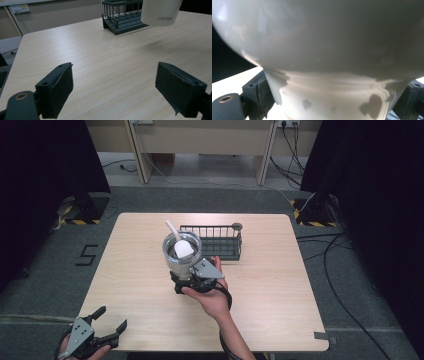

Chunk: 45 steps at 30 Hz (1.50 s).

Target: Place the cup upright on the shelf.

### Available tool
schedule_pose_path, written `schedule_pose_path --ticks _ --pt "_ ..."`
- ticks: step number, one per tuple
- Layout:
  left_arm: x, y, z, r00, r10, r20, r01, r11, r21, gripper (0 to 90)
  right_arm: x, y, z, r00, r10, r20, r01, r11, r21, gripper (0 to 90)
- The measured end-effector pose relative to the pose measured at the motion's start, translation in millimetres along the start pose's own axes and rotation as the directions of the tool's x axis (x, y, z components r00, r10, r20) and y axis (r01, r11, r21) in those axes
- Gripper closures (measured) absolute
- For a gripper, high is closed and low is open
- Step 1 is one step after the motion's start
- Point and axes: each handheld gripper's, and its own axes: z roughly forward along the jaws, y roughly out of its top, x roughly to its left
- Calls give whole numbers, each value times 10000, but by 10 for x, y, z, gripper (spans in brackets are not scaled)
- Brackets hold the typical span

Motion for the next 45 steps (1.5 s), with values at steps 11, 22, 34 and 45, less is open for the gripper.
schedule_pose_path --ticks 11,22,34,45 --pt "-3 3 -1 10000 -2 14 2 10000 6 141 -273 184 15 9973 101 732 -101 9999 -17 105" --pt "-2 -2 6 10000 -76 -24 76 10000 12 141 -464 273 54 9929 185 1171 -199 9997 113 104" --pt "2 -5 4 10000 -52 -30 52 10000 42 141 -678 326 126 9861 244 1642 -293 9992 275 104" --pt "-7 -13 22 10000 -75 9 75 9999 86 141 -818 442 182 9787 377 2018 -431 9988 222 104"
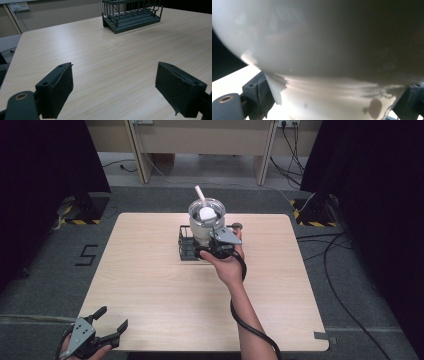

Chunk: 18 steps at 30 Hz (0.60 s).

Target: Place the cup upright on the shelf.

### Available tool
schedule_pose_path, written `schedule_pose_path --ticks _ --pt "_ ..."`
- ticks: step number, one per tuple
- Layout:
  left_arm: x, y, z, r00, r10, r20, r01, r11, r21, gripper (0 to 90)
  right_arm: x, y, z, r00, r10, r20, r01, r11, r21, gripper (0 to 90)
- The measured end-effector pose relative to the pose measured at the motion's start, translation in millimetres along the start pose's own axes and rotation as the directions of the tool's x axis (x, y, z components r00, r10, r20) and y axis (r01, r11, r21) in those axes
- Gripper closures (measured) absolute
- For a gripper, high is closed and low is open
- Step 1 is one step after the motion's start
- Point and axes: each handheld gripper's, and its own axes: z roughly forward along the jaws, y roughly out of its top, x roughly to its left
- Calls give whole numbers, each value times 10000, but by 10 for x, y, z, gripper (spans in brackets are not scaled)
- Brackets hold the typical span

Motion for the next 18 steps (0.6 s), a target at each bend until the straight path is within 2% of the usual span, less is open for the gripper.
schedule_pose_path --ticks 12,18 --pt "11 -5 1 10000 -46 -32 46 10000 0 141 -99 75 98 9994 54 348 -53 10000 -18 104" --pt "14 -5 1 10000 -43 -37 43 10000 10 141 -180 110 153 9975 200 675 -193 9998 -112 104"
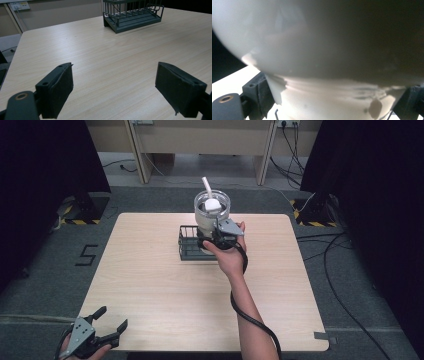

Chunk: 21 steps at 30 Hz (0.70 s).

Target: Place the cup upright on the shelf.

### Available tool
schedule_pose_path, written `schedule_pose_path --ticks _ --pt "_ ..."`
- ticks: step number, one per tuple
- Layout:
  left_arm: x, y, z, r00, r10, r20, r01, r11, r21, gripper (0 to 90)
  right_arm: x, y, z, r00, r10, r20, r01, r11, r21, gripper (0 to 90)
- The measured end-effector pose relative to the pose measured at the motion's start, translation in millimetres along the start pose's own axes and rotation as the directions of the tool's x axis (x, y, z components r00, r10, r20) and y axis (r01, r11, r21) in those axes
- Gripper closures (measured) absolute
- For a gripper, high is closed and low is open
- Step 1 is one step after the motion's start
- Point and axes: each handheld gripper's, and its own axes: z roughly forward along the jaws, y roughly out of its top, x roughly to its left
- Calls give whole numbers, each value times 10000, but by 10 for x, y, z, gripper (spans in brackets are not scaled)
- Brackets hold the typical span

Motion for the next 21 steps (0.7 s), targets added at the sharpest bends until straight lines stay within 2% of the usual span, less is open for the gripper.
schedule_pose_path --ticks 8,19,21 --pt "5 -2 5 10000 -41 -63 41 10000 30 141 -104 81 112 9992 136 369 -131 9998 -153 104" --pt "3 -3 23 9999 -39 -130 40 9999 93 141 -204 136 368 9965 211 813 -212 9998 8 104" --pt "2 -2 20 9999 -1 -130 2 9999 118 141 -219 115 428 9948 376 944 -385 9992 71 104"
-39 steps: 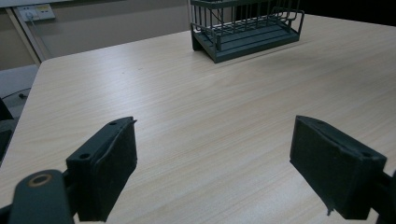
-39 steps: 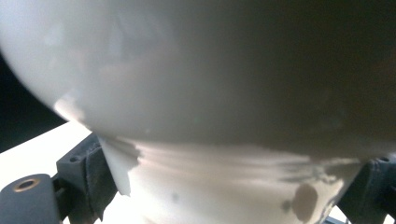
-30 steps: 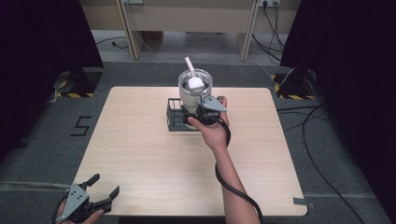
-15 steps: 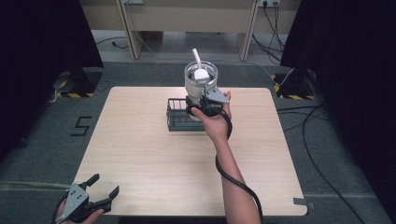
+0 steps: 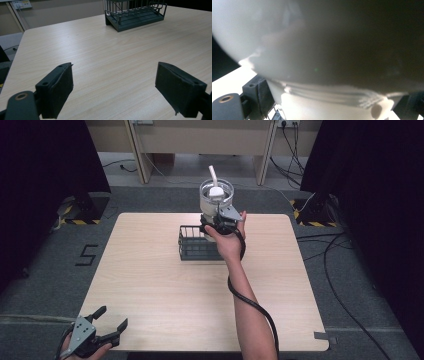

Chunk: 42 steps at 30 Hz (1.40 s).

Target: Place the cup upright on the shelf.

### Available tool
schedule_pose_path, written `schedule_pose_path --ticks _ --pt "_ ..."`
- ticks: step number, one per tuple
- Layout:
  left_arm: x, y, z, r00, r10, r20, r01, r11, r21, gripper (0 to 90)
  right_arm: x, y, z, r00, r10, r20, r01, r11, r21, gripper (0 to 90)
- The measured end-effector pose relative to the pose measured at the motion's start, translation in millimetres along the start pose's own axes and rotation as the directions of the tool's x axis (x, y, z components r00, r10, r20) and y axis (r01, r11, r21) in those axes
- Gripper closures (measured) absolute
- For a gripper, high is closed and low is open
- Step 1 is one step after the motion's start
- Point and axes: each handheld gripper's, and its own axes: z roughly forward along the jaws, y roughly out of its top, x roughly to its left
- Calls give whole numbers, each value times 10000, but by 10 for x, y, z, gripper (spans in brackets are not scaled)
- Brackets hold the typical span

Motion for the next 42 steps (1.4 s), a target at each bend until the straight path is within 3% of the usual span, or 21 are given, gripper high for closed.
schedule_pose_path --ticks 7,15,27,33,42 --pt "-3 -1 2 10000 24 27 -24 10000 6 141 -10 -23 94 9999 -63 125 62 9999 136 104" --pt "-26 7 -7 9999 159 18 -159 9999 -19 141 -20 -138 186 9991 314 291 -323 9990 302 104" --pt "-31 10 -5 9997 229 75 -229 9997 -5 141 32 -313 260 9989 142 440 -170 9979 623 103" --pt "-33 10 -5 9997 229 103 -229 9997 -11 142 45 -456 299 9978 277 605 -330 9955 888 103" --pt "-39 11 -1 9996 231 132 -231 9997 -23 141 60 -507 308 9975 188 679 -245 9961 845 102"
